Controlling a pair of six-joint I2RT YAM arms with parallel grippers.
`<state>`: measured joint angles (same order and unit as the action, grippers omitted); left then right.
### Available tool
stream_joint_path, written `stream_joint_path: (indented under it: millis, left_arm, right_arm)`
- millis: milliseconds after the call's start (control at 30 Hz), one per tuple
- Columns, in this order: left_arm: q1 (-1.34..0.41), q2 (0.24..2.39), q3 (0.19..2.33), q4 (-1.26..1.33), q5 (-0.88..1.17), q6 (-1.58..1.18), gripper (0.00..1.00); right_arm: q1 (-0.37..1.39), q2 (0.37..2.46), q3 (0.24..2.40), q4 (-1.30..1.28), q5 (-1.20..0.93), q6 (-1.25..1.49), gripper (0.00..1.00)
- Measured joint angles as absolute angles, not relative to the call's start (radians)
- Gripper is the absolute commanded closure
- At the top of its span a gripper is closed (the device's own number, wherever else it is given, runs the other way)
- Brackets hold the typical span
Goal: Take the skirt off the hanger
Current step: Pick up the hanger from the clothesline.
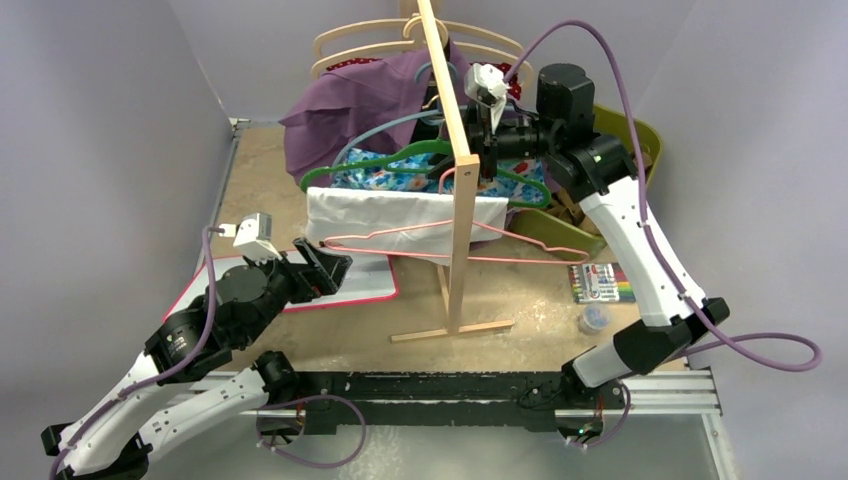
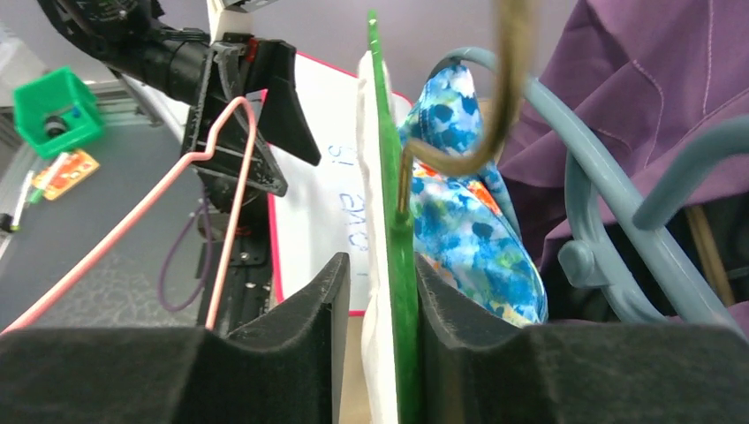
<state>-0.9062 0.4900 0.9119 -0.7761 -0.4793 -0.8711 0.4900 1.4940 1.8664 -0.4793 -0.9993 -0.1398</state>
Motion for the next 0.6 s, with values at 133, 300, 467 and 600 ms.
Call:
stream_joint_path:
  millis: [133, 300, 467, 600]
  left_arm:
    - [-0.906, 0.489, 0.912, -0.782, -0.480, -0.871, 0.00]
    - [-0.906, 0.482, 0.912, -0.788, -0.480, -0.871, 0.00]
    - [-0.906, 0.482, 0.912, -0.788, -0.480, -0.872, 0.00]
    - [-0.906, 0.482, 0.912, -0.788, -0.480, -0.872, 0.00]
  right_arm:
    - [0.454, 1.505, 1.866, -0.483, -1.078, -0.132, 0.80]
    - [0.398, 1.499, 1.849, -0.425, -1.176, -0.081, 0.88]
    - [0.369, 1.489, 1.823, -0.361, -1.232, -0.024, 1.00]
    - [0.370, 1.487, 1.816, -0.296, -1.253, 0.042, 1.00]
